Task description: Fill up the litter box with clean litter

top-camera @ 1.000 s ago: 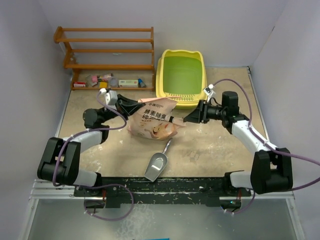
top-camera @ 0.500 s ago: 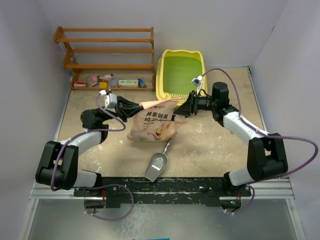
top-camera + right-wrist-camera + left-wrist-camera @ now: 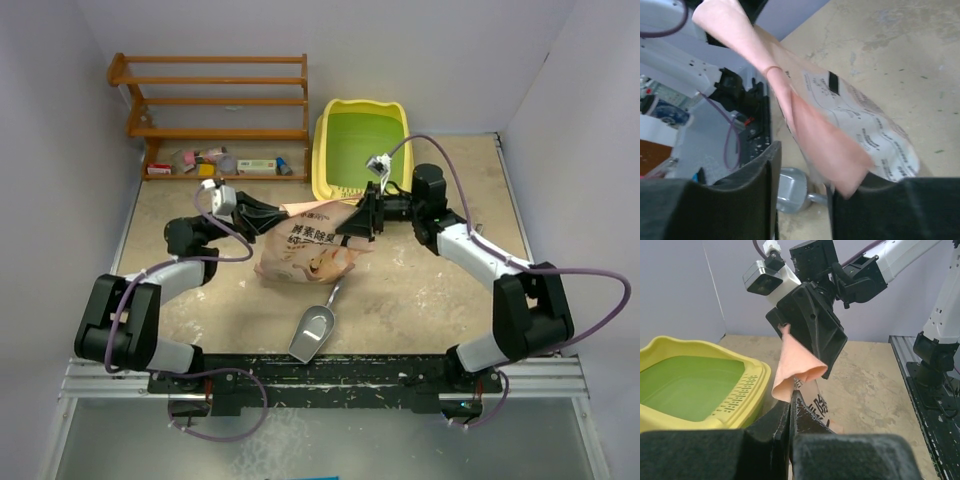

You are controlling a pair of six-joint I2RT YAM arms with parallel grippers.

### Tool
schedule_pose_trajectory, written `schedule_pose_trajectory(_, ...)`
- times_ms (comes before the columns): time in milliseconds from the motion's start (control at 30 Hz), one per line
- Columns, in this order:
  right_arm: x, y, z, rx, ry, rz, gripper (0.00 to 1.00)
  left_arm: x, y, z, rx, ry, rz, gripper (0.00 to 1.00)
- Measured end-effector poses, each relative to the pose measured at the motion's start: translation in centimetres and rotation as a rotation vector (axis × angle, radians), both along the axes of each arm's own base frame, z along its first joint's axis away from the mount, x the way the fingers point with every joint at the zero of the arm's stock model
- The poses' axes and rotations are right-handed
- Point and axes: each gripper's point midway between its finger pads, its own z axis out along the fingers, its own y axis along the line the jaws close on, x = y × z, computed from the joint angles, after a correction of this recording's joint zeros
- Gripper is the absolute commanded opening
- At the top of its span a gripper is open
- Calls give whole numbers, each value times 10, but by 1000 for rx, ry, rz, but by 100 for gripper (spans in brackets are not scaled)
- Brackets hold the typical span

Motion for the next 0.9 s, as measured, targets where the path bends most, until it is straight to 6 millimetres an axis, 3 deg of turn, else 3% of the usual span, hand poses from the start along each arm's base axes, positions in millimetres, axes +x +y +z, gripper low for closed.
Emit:
schedule_pose_trajectory(67,-6,9,-2,2,-1,37,3,3,0,-3,1,12,3,10)
schedule_pose_trajectory(100,-7,12,-3,0,-4,47,0,6,-1,-4,-1,18,7,20)
schedule_pose_trajectory(133,-9,16,-5,-6,2,56,0,9,0,-4,-2,23,14,25)
schedule_pose_trajectory(233,-8,23,-14,-55,7,28,0,27,2,2,-7,37,66,30)
schedule_pose_trajectory(433,12,26,-13,-211,-77,-124,0,85,14,47,64,84,312,36)
schedule_pose_trajectory(500,19,24,-8,-259,-111,-169,0,92,23,62,119,78,392,39)
schedule_pose_trajectory(667,25,24,4,-388,-179,-224,0,75,36,69,277,86,461,41)
schedule_pose_trajectory(900,13,37,11,-501,-244,-186,0,36,31,31,508,104,397,44)
